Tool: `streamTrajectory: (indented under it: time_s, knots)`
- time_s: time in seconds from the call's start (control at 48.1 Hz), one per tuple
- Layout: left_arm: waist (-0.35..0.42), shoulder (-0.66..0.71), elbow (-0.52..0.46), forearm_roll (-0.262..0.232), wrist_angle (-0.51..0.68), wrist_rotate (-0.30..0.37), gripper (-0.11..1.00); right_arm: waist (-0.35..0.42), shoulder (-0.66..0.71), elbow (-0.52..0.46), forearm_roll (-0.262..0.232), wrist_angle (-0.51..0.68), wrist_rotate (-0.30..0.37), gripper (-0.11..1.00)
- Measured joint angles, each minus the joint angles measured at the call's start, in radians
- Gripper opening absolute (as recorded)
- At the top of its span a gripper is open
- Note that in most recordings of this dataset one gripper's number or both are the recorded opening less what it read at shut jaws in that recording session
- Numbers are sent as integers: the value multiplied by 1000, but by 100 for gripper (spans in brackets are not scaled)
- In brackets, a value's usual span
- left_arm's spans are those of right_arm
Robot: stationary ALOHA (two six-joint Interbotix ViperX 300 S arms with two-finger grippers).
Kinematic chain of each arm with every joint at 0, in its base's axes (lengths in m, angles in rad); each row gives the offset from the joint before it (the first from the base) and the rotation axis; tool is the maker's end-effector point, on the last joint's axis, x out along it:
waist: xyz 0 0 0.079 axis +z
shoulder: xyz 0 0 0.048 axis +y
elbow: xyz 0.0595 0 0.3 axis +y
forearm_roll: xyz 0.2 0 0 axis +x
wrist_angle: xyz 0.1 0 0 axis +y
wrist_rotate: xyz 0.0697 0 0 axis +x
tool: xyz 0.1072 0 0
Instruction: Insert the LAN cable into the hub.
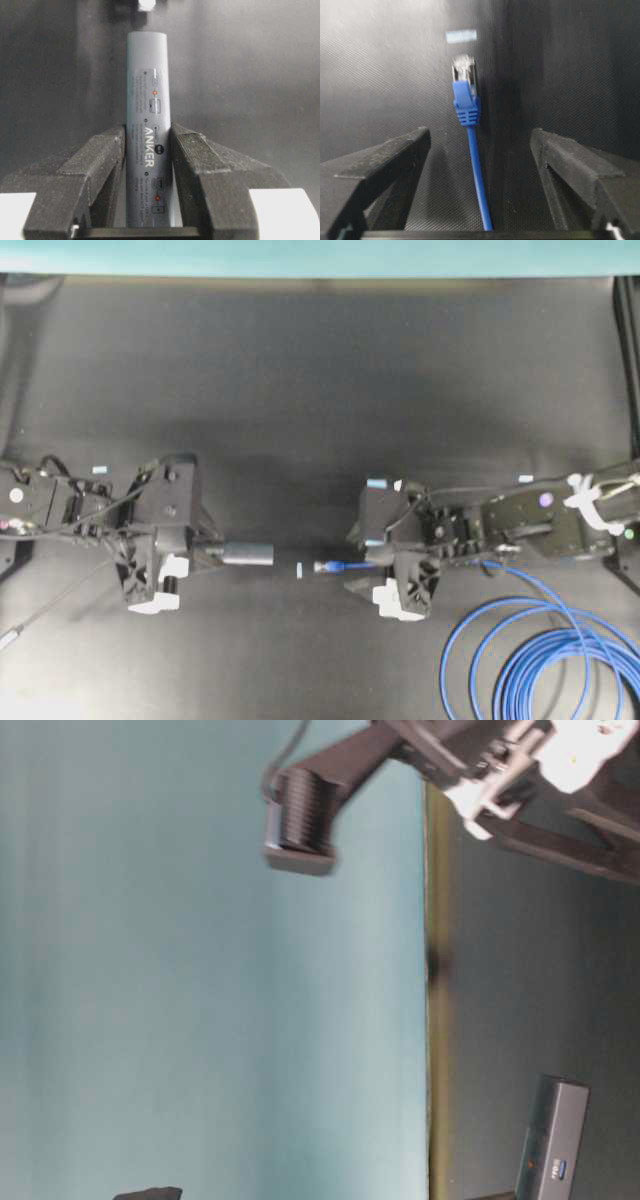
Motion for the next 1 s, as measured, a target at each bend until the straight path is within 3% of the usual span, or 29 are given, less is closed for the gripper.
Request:
streamTrajectory:
  time_s: [0.083,0.27,0.333,0.645,0.999]
  knots:
    - [-2,0,0,0,0,-3,29,-2,6,-3,2,-6,0,59]
    - [-2,0,0,0,2,-3,29,9,11,-5,0,-25,0,14]
    - [-2,0,0,0,2,-3,29,17,12,-5,0,-38,0,3]
    - [-2,-2,-6,0,2,17,29,29,-31,-3,5,-51,37,2]
    - [-2,17,-54,0,32,104,29,28,-92,-28,8,-31,25,2]
